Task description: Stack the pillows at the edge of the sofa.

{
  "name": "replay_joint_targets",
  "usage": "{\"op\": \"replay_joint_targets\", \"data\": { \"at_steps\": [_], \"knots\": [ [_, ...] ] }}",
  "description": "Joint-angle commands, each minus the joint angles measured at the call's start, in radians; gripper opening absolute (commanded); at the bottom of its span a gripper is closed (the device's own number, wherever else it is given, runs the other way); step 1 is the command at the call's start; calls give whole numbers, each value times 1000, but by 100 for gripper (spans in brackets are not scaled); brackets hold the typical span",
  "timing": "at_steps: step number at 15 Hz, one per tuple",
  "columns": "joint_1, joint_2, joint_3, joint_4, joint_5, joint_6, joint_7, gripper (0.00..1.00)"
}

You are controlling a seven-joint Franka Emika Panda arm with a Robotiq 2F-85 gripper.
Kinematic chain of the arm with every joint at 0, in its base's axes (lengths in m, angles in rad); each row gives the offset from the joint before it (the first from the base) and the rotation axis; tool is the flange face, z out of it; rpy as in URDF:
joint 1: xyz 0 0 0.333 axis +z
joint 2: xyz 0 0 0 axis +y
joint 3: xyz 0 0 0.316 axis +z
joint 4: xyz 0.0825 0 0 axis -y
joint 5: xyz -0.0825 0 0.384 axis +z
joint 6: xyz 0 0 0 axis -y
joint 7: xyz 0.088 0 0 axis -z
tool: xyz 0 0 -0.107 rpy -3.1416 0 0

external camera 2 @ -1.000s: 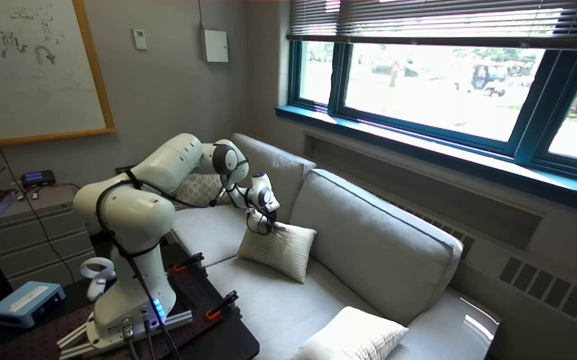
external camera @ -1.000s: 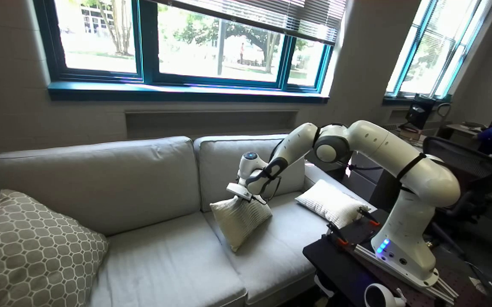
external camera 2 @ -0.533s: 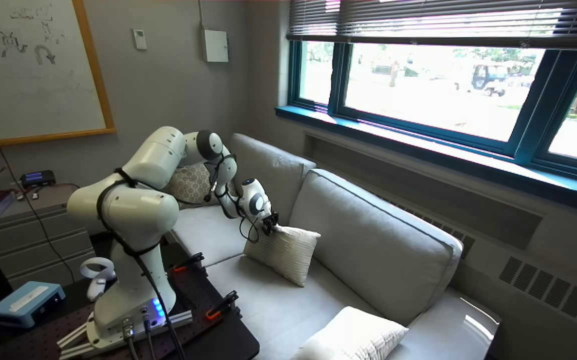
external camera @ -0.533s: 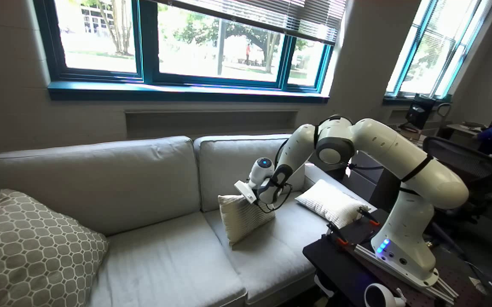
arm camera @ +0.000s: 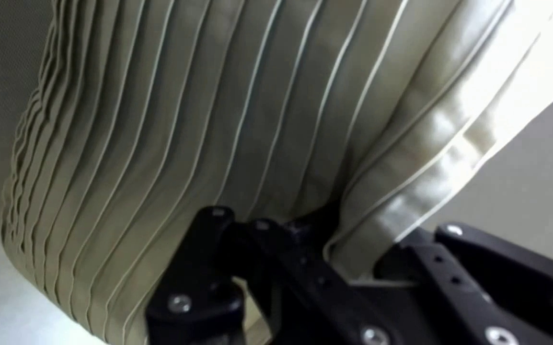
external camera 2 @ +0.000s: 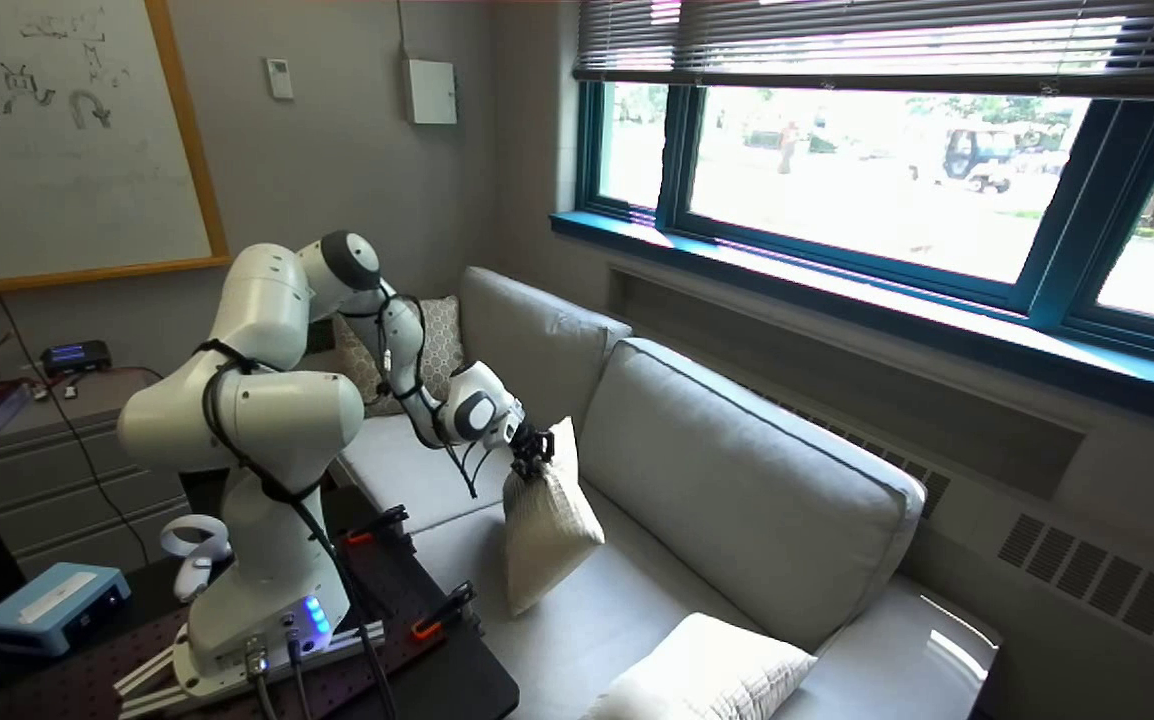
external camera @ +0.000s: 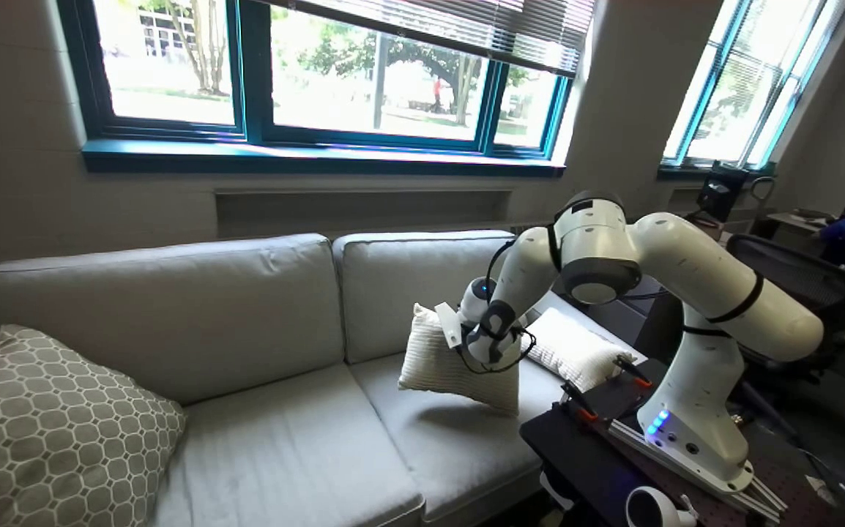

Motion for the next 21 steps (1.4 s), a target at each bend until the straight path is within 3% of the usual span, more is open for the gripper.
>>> {"op": "replay_joint_targets", "data": {
  "at_steps": [1, 6, 9, 12, 14, 19, 21],
  "knots": [
    [204, -87, -111, -257, 124, -12, 110, 3],
    [420, -143, -284, -544, 231, -128, 188, 3],
    [457, -183, -425, -667, 210, -220, 180, 3],
    [374, -199, -538, -655, 183, -300, 155, 3],
    [285, -216, -568, -597, 156, -322, 136, 3],
    [-2, -192, -489, -315, -23, -492, 190, 3],
    [-129, -180, -428, -177, -99, -571, 217, 3]
  ]
}}
